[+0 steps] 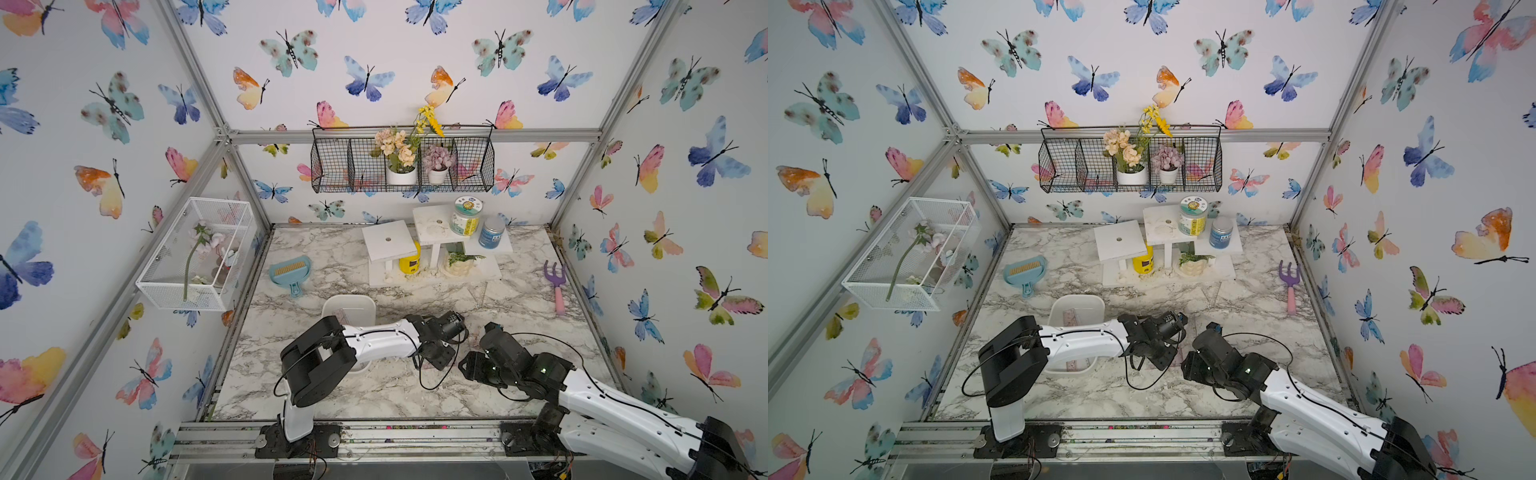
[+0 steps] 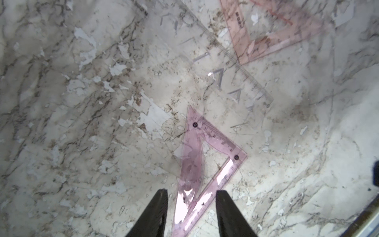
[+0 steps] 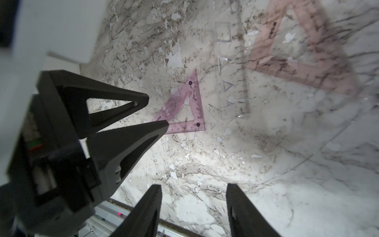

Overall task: Put the scattered rulers into the storage box
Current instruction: Pick up the ruler from the center of the board.

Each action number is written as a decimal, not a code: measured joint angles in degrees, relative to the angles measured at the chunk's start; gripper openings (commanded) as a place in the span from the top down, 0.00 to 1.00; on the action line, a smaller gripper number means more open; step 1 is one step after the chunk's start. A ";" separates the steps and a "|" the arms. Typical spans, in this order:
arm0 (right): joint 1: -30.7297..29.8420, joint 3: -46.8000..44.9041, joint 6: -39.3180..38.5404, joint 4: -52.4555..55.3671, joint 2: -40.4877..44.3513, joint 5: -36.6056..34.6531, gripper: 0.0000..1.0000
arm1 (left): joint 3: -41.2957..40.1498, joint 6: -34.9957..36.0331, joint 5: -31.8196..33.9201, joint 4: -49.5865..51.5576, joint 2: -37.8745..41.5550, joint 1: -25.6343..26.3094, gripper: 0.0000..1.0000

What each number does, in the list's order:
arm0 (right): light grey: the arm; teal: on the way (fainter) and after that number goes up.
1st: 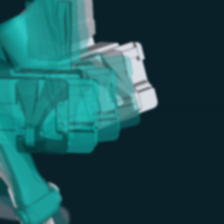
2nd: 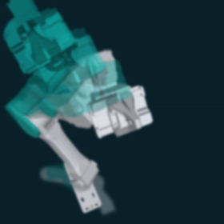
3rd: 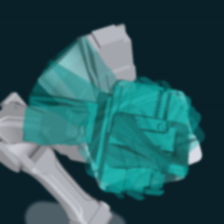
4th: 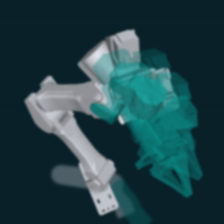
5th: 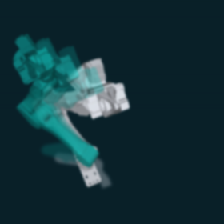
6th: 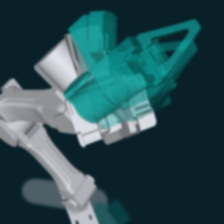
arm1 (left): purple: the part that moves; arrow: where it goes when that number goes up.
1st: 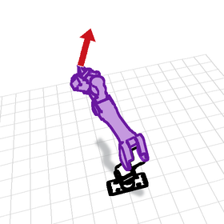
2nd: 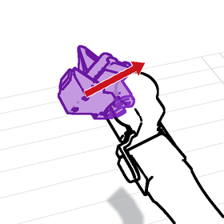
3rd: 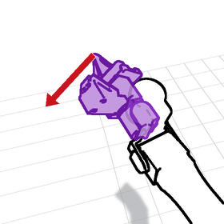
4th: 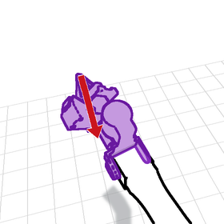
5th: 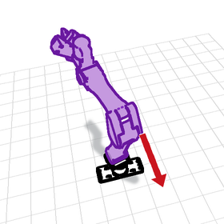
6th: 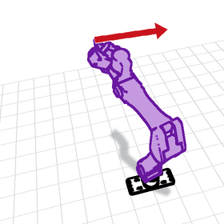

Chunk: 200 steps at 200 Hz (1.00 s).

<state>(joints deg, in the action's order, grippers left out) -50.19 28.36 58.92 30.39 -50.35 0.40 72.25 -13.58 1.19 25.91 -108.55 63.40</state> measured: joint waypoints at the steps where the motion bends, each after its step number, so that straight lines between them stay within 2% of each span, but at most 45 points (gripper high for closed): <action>1: 0.00 0.00 0.00 0.00 0.00 0.00 0.44 | 0.07 0.09 0.00 0.07 -0.11 0.00 0.57; 162: 0.00 -1.70 1.16 -0.04 2.73 1.11 0.46 | 5.09 0.31 2.12 1.64 -5.97 0.48 0.61; 200: 0.00 -1.75 1.49 -0.04 3.41 1.11 0.46 | 5.90 0.28 3.48 1.62 -6.91 0.48 0.65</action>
<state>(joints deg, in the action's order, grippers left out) -50.19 26.61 60.40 30.35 -46.94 1.52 78.15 -13.30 4.67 27.53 -115.46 63.88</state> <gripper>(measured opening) 0.536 0.367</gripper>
